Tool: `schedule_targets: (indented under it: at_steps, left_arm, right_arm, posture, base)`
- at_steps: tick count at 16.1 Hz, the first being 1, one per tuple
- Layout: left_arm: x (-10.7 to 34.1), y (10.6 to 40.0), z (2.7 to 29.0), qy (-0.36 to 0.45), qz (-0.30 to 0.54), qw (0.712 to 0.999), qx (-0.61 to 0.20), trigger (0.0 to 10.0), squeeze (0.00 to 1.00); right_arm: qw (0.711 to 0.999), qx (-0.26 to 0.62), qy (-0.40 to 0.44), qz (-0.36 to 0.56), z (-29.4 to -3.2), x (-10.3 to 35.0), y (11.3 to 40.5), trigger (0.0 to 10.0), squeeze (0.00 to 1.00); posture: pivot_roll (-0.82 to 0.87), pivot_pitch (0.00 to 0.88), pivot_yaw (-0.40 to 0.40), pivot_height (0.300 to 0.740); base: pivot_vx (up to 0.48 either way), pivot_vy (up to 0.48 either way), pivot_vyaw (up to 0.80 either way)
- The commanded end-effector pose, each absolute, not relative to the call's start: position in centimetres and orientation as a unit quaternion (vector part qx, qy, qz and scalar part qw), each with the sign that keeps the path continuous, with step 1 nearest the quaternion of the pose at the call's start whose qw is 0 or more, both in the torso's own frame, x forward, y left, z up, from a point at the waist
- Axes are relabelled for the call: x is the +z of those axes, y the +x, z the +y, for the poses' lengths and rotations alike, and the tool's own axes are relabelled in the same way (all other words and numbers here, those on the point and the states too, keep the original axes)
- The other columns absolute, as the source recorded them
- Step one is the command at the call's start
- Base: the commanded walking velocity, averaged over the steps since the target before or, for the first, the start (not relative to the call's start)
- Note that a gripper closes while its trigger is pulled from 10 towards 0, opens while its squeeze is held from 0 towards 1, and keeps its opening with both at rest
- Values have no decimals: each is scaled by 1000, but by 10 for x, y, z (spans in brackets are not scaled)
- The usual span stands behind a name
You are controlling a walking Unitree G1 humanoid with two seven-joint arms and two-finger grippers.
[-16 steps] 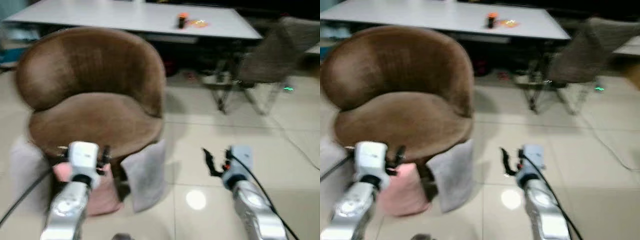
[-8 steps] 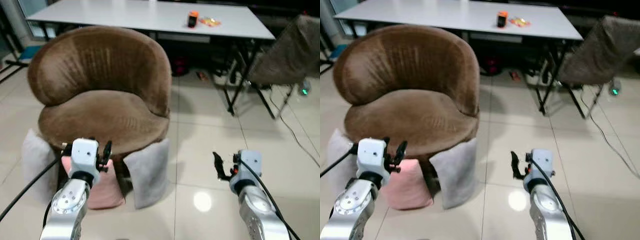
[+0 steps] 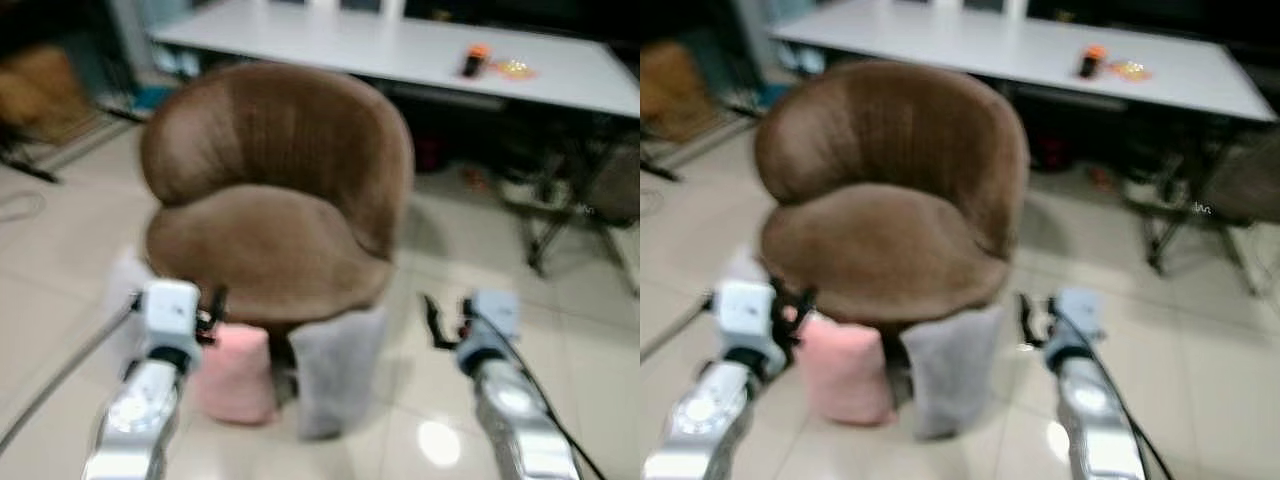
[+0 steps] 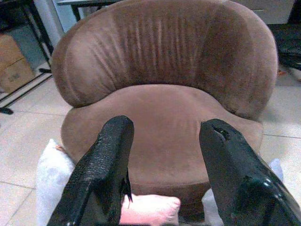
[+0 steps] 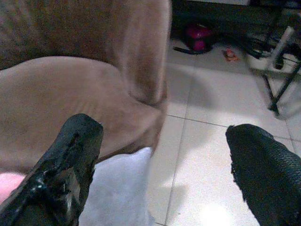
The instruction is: Move the pillow to the sofa from floor
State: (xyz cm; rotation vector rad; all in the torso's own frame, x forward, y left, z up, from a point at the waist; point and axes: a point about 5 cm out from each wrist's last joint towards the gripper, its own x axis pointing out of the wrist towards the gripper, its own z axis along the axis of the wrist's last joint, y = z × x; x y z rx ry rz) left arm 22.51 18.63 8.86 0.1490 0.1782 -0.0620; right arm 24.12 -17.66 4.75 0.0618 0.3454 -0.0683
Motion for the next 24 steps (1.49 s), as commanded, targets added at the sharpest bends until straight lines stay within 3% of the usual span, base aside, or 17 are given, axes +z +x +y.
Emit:
schedule_targets:
  at_steps: [1, 11, 16, 19, 20, 21, 24]
  left_arm:
    - [94, 227, 193, 84, 79, 993, -22, 10000, 0]
    - [95, 224, 195, 83, 78, 993, -21, 10000, 0]
    - [94, 225, 194, 82, 79, 993, -20, 10000, 0]
    - [95, 225, 195, 83, 78, 993, -18, 10000, 0]
    - [95, 225, 196, 83, 78, 993, -17, 10000, 0]
    - [94, 225, 196, 86, 79, 993, -16, 10000, 0]
    - [92, 224, 195, 93, 82, 992, -17, 10000, 0]
  right_arm:
    - [987, -29, 31, 158, -171, 54, 246, 10000, 1000]
    - [988, -5, 4, 153, -168, 54, 251, 10000, 1000]
    - [989, -2, -1, 149, -167, 54, 254, 10000, 1000]
    - [988, -17, -4, 152, -169, 53, 256, 10000, 1000]
    - [989, -14, -10, 147, -169, 54, 257, 10000, 616]
    - [989, -26, -26, 141, -171, 56, 258, 10000, 0]
    - [992, -13, 12, 122, -168, 59, 258, 10000, 0]
  posture:
    - [46, 0, -40, 740]
    - [58, 0, -52, 740]
    - [61, 0, -55, 740]
    - [62, 0, -56, 740]
    - [61, 0, -56, 740]
    - [59, 0, -53, 740]
    - [55, 0, -51, 740]
  base:
    - [292, 0, 0]
    - [277, 0, 0]
    - [274, 0, 701]
    - [273, 0, 0]
    - [274, 0, 0]
    - [0, 0, 0]
    - [0, 0, 0]
